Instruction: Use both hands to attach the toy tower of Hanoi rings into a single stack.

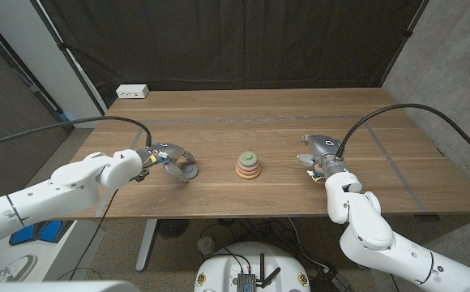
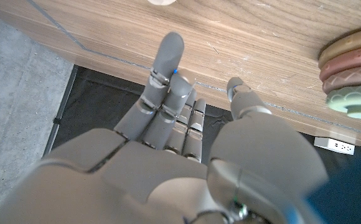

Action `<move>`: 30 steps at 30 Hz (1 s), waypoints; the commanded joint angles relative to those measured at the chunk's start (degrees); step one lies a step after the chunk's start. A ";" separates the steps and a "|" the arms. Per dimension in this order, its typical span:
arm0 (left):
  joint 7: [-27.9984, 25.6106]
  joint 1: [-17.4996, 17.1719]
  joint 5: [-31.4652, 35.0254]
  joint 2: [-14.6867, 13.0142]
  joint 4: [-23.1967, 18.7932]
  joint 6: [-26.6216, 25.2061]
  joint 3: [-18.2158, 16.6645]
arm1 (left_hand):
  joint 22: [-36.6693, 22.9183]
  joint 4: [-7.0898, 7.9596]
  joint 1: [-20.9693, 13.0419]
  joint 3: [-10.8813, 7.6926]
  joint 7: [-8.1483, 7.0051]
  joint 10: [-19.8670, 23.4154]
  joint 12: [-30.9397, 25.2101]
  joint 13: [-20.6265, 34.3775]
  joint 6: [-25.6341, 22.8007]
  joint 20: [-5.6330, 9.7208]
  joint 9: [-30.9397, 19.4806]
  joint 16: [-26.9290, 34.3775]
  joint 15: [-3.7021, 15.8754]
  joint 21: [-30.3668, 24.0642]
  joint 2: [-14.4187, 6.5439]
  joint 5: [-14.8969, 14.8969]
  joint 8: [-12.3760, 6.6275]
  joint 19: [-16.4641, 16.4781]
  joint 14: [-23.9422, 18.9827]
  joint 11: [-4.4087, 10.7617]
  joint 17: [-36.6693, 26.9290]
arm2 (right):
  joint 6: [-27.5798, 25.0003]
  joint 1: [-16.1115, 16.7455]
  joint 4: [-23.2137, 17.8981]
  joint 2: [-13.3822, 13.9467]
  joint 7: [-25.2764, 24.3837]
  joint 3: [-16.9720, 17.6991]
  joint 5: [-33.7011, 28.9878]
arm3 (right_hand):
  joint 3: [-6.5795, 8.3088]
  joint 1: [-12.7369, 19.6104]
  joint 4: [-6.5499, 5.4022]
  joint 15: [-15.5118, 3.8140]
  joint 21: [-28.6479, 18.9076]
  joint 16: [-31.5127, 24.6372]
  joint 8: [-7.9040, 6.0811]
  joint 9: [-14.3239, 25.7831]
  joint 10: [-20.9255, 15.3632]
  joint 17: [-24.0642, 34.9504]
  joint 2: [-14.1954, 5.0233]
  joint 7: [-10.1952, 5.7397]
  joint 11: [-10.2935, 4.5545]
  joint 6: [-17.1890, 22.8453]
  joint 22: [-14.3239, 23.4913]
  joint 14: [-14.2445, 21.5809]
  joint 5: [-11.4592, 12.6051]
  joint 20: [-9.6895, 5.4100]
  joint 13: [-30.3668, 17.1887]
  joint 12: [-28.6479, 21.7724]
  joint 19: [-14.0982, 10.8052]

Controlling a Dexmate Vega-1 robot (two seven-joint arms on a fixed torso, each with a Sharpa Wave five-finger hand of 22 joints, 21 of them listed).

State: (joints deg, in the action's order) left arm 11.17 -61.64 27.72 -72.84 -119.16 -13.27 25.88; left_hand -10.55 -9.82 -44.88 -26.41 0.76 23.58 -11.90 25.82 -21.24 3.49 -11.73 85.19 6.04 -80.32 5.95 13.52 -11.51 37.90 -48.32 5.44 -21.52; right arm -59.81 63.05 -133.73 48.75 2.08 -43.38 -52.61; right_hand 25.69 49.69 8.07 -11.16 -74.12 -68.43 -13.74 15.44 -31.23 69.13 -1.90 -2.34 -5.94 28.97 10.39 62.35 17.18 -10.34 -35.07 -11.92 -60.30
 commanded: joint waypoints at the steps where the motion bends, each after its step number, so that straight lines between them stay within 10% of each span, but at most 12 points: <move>1: -2.87 -0.79 1.85 0.75 0.82 1.01 0.33 | -0.11 -0.09 -0.76 -0.13 -0.01 0.90 -0.56 0.11 -1.24 5.56 0.03 0.42 6.28 -0.26 -0.06 -0.29 -0.55 0.45 -0.76 0.18 -0.06 | -0.57 -0.40 -0.40 0.38 0.66 -0.34 -0.52 | 0.29 -0.29 0.00 -1.40 0.08 -0.09 0.08 -0.02 -0.66 0.31 -0.43 -0.06 0.31 0.60 0.15 0.07 0.26 -2.13 -0.16 -0.56 0.28; 30: -4.73 -1.75 3.85 2.68 2.77 1.54 1.28 | -0.14 0.35 -1.96 -0.01 -0.50 3.95 -1.33 -0.12 -3.72 5.55 0.01 0.73 6.32 -0.61 -1.14 -0.25 -1.11 0.86 -1.46 1.01 0.21 | -1.67 -0.03 -1.35 0.35 2.76 -0.76 -3.41 | 0.58 -1.01 0.10 -1.41 0.10 0.17 0.15 -0.06 -0.85 0.17 -0.93 -0.23 0.18 0.78 0.14 -0.12 0.49 -2.14 -0.33 -0.45 0.23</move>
State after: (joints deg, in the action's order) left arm 7.21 -62.55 31.64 -70.46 -116.72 -11.67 27.11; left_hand -10.54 -9.81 -46.33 -26.40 0.36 26.55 -12.81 25.50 -24.10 3.79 -11.74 85.60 6.45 -80.55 5.11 13.52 -12.18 38.20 -49.34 6.31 -21.25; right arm -61.51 62.44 -134.75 49.31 4.54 -44.40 -55.32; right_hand 25.71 48.93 8.09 -11.16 -74.12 -68.43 -13.74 15.45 -31.56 69.21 -2.67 -2.55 -5.65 29.17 10.40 62.35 17.39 -10.33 -35.19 -11.92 -60.31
